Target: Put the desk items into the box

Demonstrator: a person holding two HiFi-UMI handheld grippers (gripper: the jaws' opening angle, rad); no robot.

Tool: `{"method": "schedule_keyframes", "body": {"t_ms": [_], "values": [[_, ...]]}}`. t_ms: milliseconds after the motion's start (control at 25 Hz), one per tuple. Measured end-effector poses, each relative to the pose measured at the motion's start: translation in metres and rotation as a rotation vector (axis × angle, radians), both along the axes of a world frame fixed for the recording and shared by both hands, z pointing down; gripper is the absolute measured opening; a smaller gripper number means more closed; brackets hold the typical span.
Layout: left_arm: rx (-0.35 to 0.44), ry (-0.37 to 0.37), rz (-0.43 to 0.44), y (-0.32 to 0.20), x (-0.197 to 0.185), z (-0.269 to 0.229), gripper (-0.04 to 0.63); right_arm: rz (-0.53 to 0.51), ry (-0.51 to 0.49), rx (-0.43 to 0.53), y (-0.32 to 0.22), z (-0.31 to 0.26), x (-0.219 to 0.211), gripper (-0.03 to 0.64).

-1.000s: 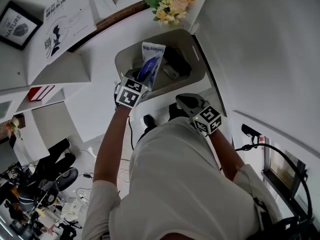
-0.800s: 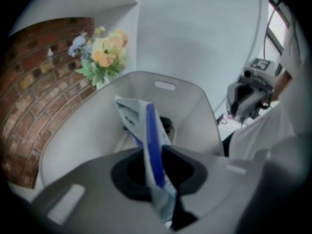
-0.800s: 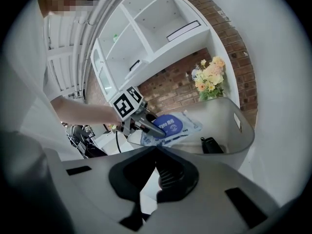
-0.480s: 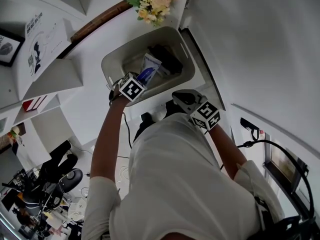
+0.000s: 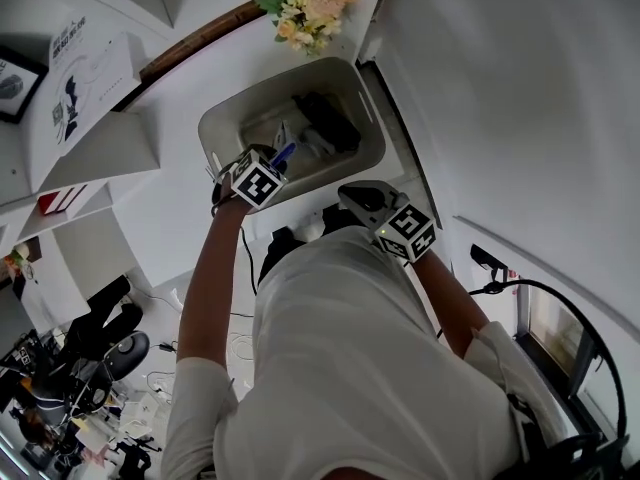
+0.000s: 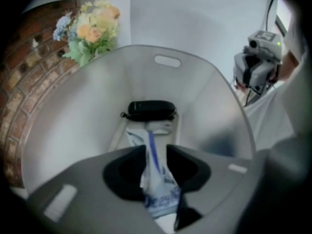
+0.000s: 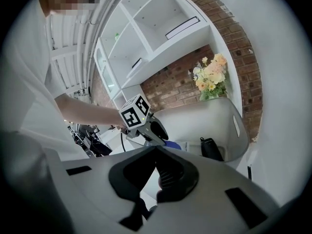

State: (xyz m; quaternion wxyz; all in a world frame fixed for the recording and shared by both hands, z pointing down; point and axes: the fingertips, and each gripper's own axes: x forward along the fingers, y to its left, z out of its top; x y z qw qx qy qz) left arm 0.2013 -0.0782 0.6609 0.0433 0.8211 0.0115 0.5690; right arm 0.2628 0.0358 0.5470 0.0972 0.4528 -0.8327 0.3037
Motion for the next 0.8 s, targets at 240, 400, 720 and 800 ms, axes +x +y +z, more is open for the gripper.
{"method": "schedule_keyframes", "body": {"t_ms": [240,400,720,800], "values": [[0.044,0.077,-0.077,-0.008,0.001,-0.024,0.124,-0.072,0.014,0.018,-0.007,-0.002,-0.005,0.002],[0.098,0.161,-0.153,-0.015,0.001,-0.050,0.123,-0.121,0.008,0.023,-0.012,-0.004,-0.012,0.002],[0.153,0.341,-0.345,-0.018,-0.019,-0.107,0.076,-0.225,-0.005,0.029,-0.020,-0.005,-0.035,0.002],[0.162,0.377,-0.389,-0.017,-0.026,-0.119,0.052,-0.244,-0.008,0.028,-0.022,-0.004,-0.040,0.002]]}}
